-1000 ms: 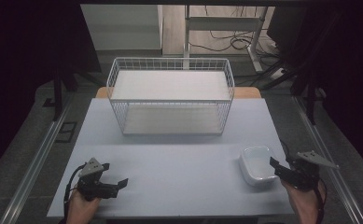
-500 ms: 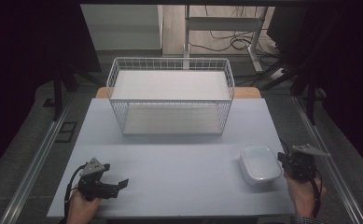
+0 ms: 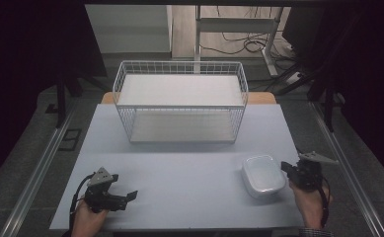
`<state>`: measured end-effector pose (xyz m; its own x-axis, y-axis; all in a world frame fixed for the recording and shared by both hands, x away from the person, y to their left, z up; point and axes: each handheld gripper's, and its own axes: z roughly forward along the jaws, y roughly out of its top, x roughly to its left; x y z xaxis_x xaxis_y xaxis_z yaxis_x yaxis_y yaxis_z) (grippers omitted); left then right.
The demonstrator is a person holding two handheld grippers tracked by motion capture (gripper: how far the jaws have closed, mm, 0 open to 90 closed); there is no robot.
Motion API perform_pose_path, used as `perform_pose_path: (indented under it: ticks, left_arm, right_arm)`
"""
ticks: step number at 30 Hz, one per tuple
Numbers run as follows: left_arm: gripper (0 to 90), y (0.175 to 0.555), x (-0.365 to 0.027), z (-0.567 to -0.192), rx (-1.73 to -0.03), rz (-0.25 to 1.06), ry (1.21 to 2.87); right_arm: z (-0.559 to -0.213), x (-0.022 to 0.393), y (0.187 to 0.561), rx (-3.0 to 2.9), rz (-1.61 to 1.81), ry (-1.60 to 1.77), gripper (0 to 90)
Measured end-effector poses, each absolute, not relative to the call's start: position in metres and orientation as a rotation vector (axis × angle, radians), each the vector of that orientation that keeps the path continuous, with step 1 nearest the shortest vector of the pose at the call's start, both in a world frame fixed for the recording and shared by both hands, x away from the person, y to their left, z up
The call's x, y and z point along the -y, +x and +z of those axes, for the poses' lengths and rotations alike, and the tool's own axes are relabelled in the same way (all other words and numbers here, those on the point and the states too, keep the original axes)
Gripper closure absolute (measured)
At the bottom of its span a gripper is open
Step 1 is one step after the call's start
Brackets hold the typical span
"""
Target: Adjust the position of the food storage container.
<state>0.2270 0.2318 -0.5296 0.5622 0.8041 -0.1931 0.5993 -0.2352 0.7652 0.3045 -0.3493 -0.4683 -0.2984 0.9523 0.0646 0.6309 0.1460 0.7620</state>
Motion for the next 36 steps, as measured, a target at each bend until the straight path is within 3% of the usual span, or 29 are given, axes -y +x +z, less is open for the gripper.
perform_pose_path:
  ticks: [13,26,30,36]
  left_arm:
    - [1.5,0.227,-0.230,-0.530,-1.123,0.304,1.964]
    - [1.5,0.227,-0.229,-0.529,-1.122,0.303,1.963]
    - [1.6,0.227,-0.229,-0.530,-1.123,0.303,1.961]
    - [1.7,0.227,-0.229,-0.529,-1.120,0.311,1.957]
  right_arm:
    - [-0.477,0.290,0.306,-2.177,1.076,1.408,89.6]
    - [-0.485,0.206,0.308,-2.354,1.145,1.228,89.6]
    - [-0.471,0.217,0.300,-2.305,1.134,1.213,89.5]
    - [-0.466,0.233,0.259,-2.319,1.143,1.216,89.4]
